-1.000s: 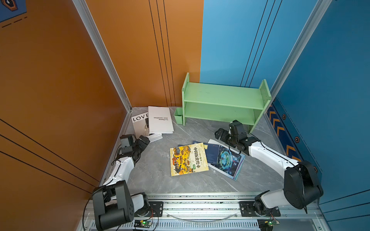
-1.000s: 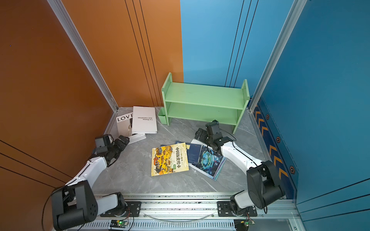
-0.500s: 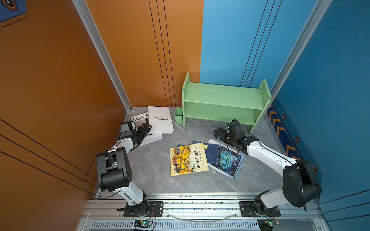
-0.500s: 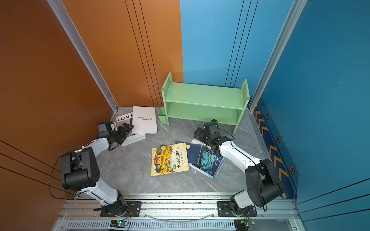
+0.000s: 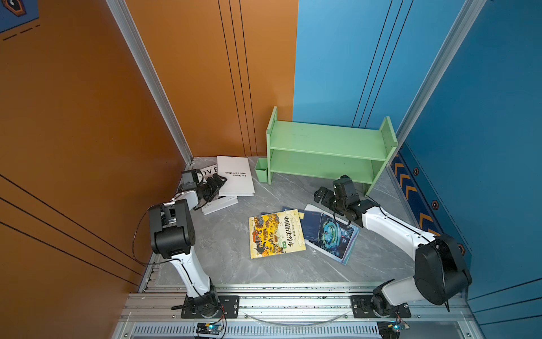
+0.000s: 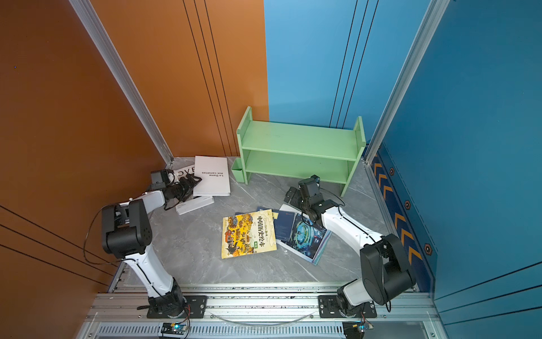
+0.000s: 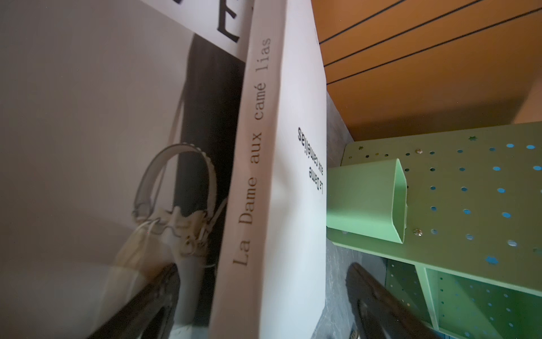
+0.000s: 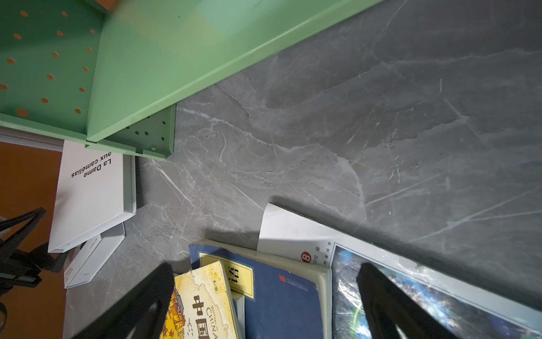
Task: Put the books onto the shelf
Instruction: 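Lower the left gripper onto the edge of the white 'La Dame' book, then grasp the white book edge with the left gripper and lift it upright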
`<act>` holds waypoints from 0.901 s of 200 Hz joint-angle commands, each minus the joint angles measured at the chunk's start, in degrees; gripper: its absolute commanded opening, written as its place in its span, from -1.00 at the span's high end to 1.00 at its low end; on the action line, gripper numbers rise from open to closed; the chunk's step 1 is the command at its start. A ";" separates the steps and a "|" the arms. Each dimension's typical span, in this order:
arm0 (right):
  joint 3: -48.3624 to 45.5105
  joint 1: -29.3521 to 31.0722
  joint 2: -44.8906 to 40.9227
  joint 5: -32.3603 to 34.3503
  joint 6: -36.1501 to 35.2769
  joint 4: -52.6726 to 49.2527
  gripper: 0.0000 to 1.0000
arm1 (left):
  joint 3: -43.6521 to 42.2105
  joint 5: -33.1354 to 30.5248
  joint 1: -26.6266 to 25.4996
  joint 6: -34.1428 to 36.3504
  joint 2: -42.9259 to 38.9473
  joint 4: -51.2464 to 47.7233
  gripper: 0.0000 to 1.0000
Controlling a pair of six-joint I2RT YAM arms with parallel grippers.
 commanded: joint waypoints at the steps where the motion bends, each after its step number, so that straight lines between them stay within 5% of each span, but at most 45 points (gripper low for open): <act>1: 1.29 -0.09 -1.31 1.97 0.79 -2.42 -1.00 | 3.84 1.05 -1.30 3.72 2.50 -5.27 -0.75; 94: 1.12 -0.36 -1.41 2.40 0.47 -3.17 -1.00 | 6.97 4.03 -2.35 2.52 7.84 -5.60 0.24; 136: 0.28 -0.62 -2.22 2.50 0.57 -3.18 -1.00 | 5.23 7.92 -2.59 -2.03 7.14 1.51 0.36; 180: -1.29 -0.97 -3.87 2.65 0.92 -3.22 -1.00 | 5.36 9.02 -4.34 -3.51 7.30 3.86 0.10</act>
